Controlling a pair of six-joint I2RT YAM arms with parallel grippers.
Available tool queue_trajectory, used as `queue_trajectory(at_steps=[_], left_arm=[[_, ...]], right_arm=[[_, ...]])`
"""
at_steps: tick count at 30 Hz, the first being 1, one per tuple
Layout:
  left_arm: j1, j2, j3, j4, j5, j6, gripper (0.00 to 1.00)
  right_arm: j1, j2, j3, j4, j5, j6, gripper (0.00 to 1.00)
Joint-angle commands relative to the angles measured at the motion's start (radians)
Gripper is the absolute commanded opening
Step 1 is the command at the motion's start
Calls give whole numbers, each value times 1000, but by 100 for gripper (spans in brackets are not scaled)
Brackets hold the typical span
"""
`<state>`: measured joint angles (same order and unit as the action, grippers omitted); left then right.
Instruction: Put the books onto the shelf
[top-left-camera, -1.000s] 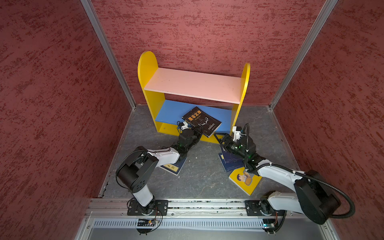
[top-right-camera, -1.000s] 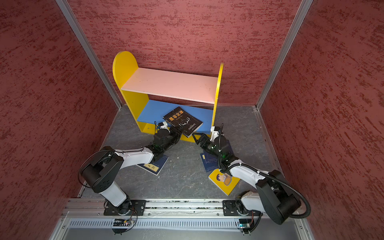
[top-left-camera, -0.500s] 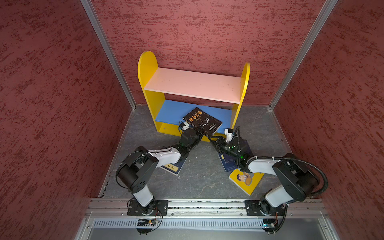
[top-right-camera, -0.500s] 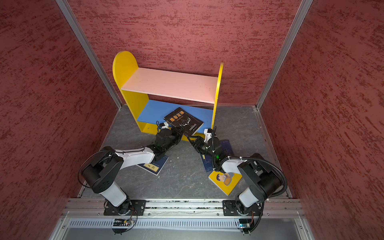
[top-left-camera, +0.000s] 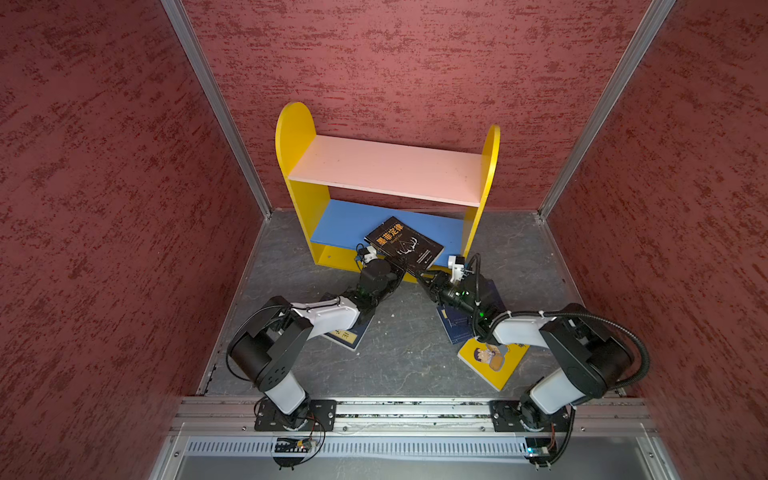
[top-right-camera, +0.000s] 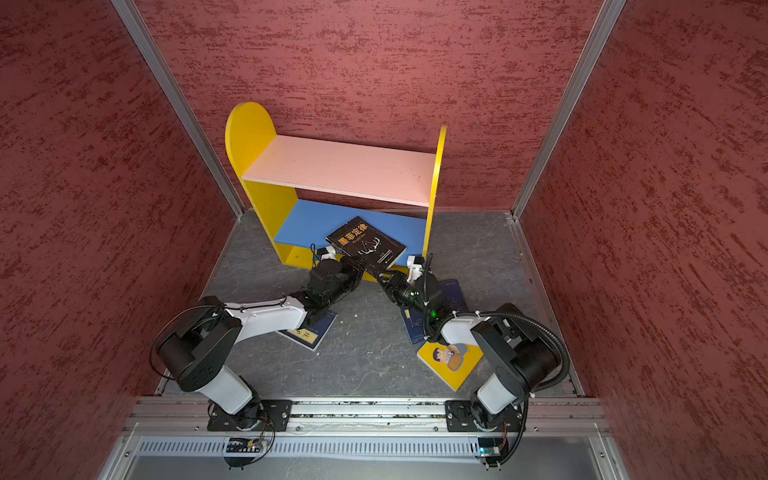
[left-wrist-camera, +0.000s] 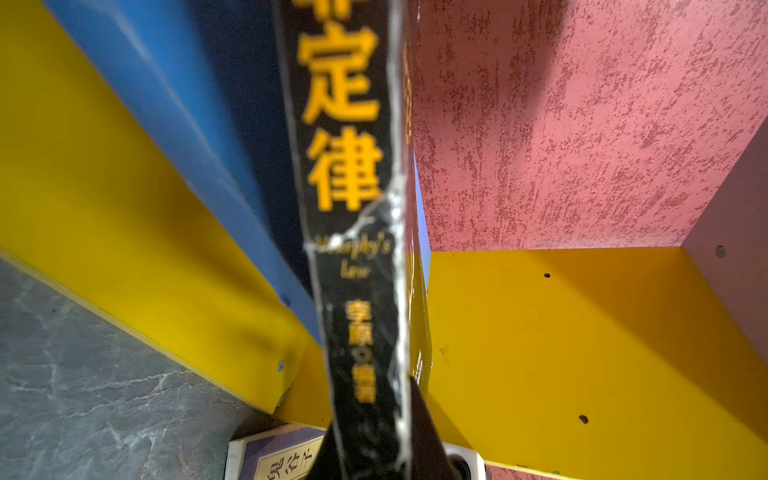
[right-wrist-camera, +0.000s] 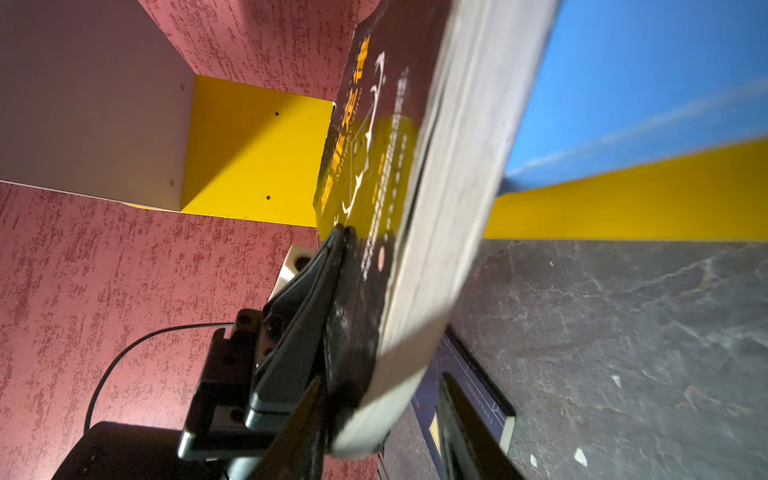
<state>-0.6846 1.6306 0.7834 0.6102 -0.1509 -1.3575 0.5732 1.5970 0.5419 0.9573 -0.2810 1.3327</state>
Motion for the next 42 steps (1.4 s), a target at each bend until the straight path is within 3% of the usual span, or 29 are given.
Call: queue_trajectory(at_steps=[1,10,14,17,26,31,35,39,42], left_arm=[[-9,-31,-10,28,23,0,7],[-6,-56,-19,9,28,10,14],[11,-96,-53,1,41,18,33],[35,-155,-78,-57,60,45,58],[162,-428,-115,-371,166,272,88],[331,-516,-96,-533,371,429,96],[447,-461,-60,-609,609,523,96],[505,-340,-71,-469,839,504,90],[511,-272,-79,-351,899,475,87]], right_arm=[[-13,40,54,74,31,37,42],[-12,99,44,142,34,92,18],[-20,92,38,124,33,86,13],[-33,67,41,70,11,62,12],[-74,-56,162,-406,-98,-184,9],[-122,-97,208,-583,-183,-283,9],[-159,-104,192,-592,-244,-285,10],[-182,-116,173,-596,-288,-293,10],[-199,-137,154,-594,-315,-297,10]])
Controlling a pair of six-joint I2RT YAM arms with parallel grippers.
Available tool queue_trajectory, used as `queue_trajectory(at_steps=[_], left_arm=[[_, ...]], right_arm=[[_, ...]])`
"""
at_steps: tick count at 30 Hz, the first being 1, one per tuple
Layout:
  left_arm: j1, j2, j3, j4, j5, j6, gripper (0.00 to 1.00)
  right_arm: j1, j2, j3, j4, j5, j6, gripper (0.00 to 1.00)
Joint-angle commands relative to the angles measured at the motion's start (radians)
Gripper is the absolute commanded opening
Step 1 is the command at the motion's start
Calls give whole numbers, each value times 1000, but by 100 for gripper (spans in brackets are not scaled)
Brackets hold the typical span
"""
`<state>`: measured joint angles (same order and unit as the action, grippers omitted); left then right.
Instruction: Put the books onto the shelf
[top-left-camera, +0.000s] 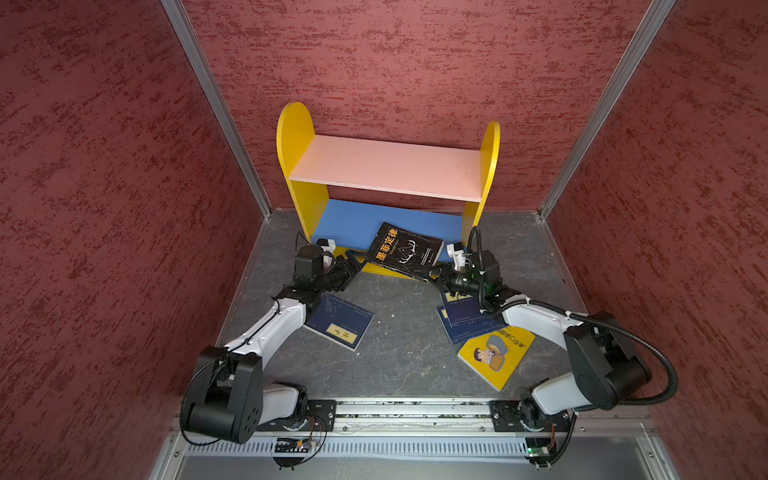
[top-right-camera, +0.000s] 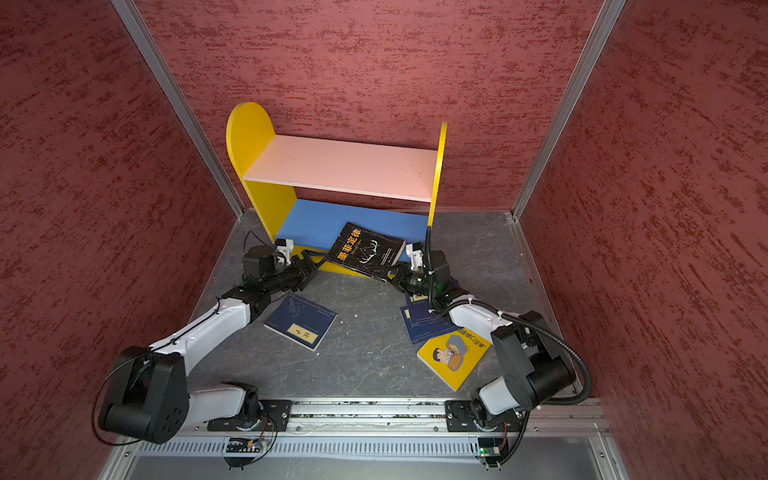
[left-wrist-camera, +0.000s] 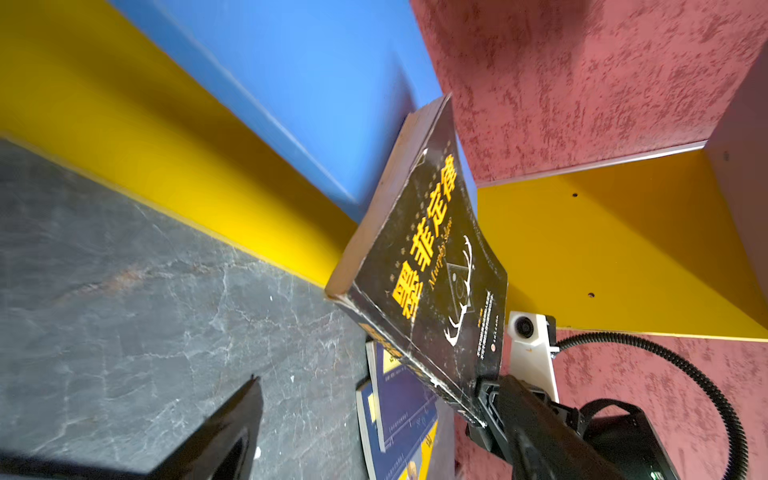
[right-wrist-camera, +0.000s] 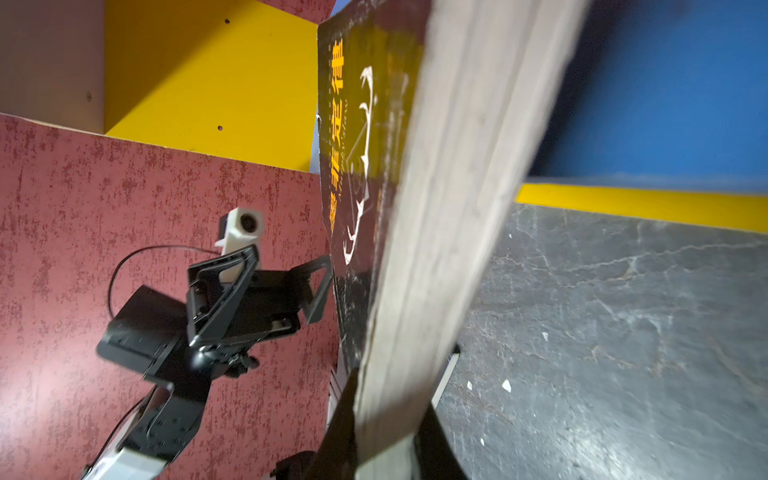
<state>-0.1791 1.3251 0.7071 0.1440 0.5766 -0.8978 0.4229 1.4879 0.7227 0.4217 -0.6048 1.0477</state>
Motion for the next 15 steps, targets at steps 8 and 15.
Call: queue_trajectory(at_steps=[8,15], left_arm=[[3,135,-3,290,237,-32,80],[-1,190,-27,452,254,-102,62]], right_arm=[[-70,-63,-67,13,-28,19,11],[-76,-40,-85,94,-46,69,11]])
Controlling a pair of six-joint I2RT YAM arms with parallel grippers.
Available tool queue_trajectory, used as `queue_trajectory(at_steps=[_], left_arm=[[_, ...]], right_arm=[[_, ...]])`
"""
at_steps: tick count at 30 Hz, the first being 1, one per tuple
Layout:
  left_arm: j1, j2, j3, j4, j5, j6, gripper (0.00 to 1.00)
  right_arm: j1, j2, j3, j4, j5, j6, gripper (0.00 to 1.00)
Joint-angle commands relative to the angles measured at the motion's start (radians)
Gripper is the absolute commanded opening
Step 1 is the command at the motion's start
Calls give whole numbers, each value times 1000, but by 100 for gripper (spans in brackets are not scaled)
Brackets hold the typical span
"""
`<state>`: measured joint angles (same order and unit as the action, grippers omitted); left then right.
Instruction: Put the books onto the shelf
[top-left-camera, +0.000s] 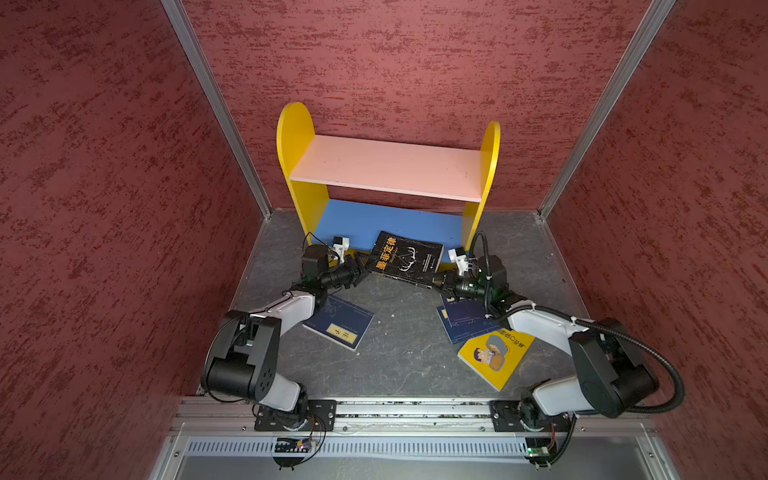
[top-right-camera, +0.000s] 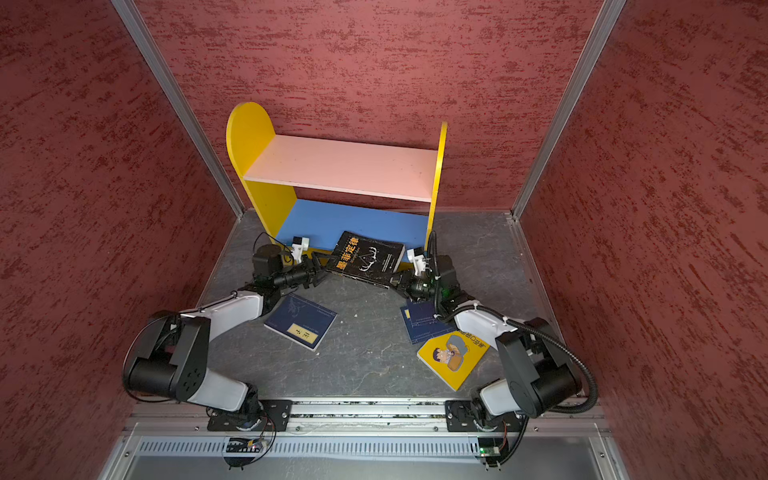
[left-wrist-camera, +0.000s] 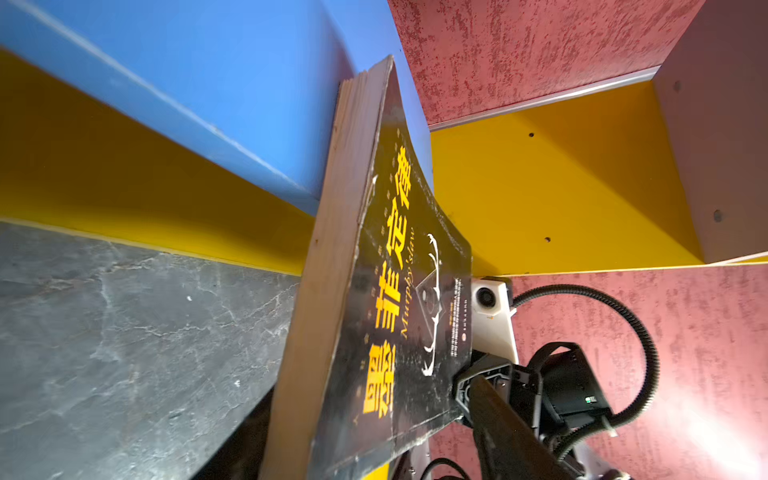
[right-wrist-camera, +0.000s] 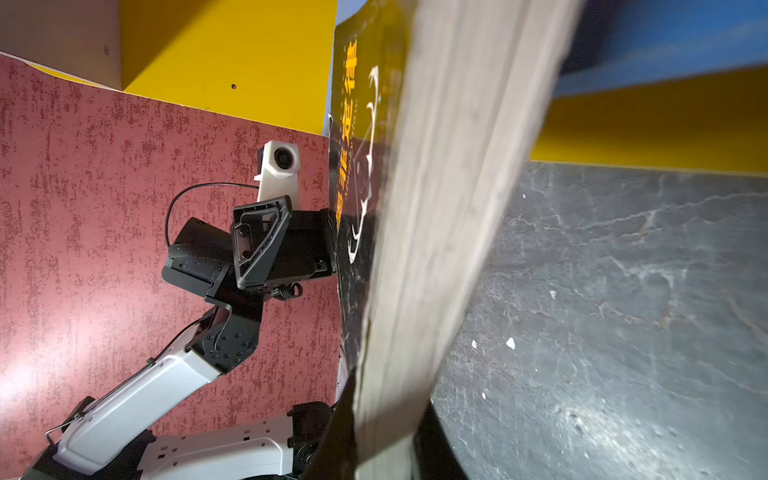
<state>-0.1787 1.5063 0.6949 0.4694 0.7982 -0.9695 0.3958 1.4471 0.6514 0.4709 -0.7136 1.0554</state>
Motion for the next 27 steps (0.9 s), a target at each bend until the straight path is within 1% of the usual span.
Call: queue_trajectory(at_steps=[1,3,5,7,9,11,12,14,16,17,19,21,23,27], left_arm=[[-2,9,-18,130,31,-32,59],[-4,10,-19,135,29,-34,49],[-8,8,-16,137,24,-37,37],[-10,5,-16,138,14,-38,27],[-12,0,-15,143,6,-41,25],[-14,-6,-18,149,-7,-45,21],[-16,-10,-20,158,-14,-50,19],[-18,-15,-24,181,-28,-62,16],[-20,-16,-25,204,-42,-77,13],[-21,-16,-23,216,-50,-84,11],[-24,-13,-18,236,-67,-100,8],[-26,-9,-9,254,-85,-113,8],[-28,-8,5,263,-107,-122,7],[-40,0,37,268,-150,-122,6]], right_arm=[[-49,1,-11,48,62,64,11],[-49,1,-14,68,65,77,11],[-49,30,-15,83,72,88,11],[-48,30,-15,89,81,95,11],[-48,30,-17,101,97,101,11],[-49,26,-22,99,114,106,15],[-49,22,-22,98,122,107,18],[-50,17,-29,101,140,116,29],[-49,11,-38,88,160,115,50],[-49,-16,-41,77,173,110,56],[-49,-45,-45,42,196,96,63],[-49,-79,-46,2,218,76,70],[-51,-124,-56,-27,250,61,79],[-49,-222,-63,-125,326,16,90]])
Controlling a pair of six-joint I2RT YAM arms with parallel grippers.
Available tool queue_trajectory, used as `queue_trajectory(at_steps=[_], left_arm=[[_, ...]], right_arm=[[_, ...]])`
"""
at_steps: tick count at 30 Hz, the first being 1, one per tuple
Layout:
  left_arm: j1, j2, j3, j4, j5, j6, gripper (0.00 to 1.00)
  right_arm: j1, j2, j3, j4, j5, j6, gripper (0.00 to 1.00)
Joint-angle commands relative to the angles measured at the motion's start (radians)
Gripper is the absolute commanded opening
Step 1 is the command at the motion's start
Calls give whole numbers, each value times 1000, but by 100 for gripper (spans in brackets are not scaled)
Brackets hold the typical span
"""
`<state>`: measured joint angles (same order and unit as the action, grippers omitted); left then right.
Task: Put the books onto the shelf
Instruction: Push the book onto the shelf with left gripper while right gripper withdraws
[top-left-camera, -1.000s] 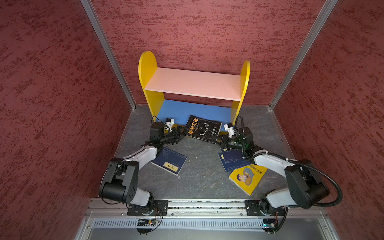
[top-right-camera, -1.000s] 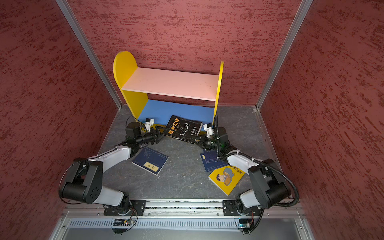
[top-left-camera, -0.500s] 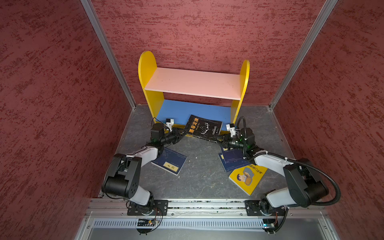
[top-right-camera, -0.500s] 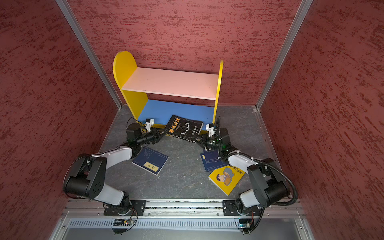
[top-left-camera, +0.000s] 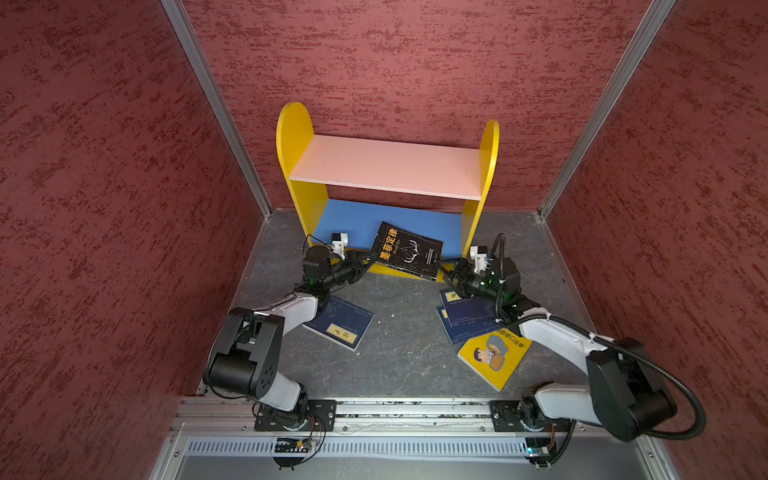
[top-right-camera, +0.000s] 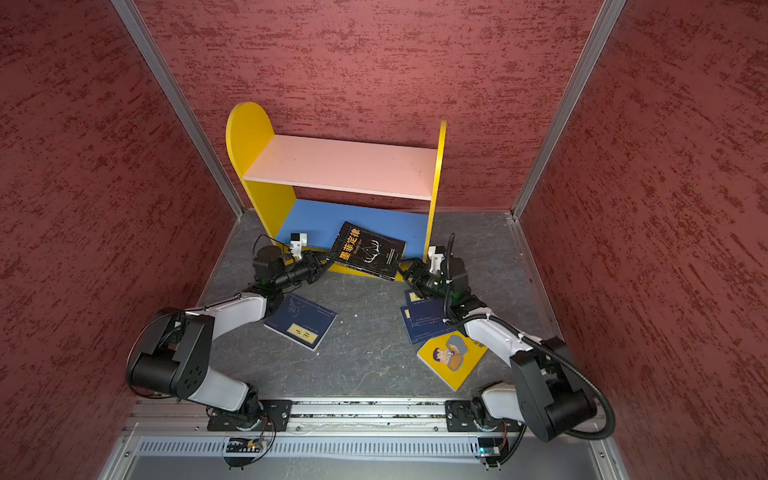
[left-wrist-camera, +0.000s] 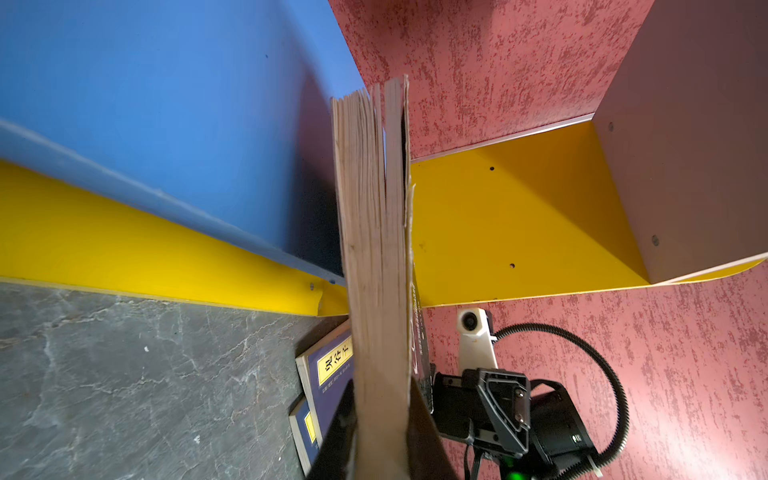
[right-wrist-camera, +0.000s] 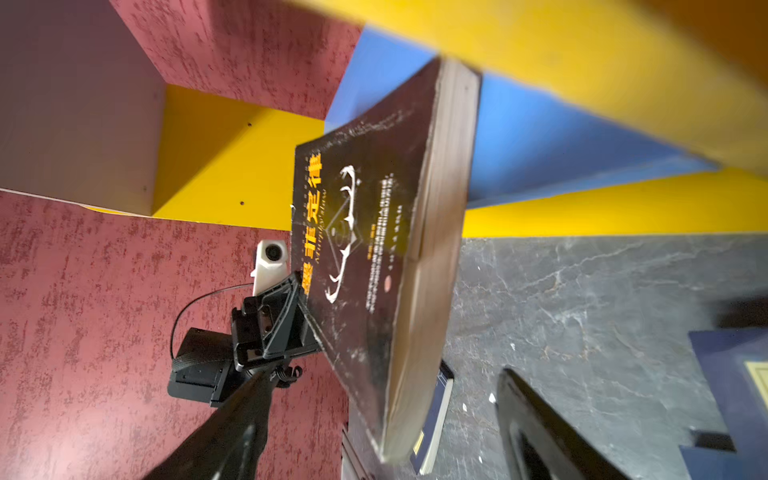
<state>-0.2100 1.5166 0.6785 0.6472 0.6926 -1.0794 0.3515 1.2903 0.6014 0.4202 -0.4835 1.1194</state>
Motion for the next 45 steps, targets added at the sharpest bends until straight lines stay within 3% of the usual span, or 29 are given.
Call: queue_trajectory(at_steps=[1,7,16,25,38,45], left_arm=[[-15,-4,65,92,-53,-12,5],[-65,65,149,114,-88,-13,5],[-131,206,263,182,-133,-41,5],[-175,270,304,188,-223,-47,5],[-192,327,333,209,-183,-63,5],[-222,327,339,186,-215,-56,5]], right_arm=[[-5,-91,-13,-102,121,-64,91],[-5,-203,6,-307,285,-150,95],[-8,-283,8,-422,423,-203,98],[-11,-303,-5,-411,457,-225,99],[-13,-287,-10,-411,453,-223,99],[-13,-278,-9,-411,455,-228,99]])
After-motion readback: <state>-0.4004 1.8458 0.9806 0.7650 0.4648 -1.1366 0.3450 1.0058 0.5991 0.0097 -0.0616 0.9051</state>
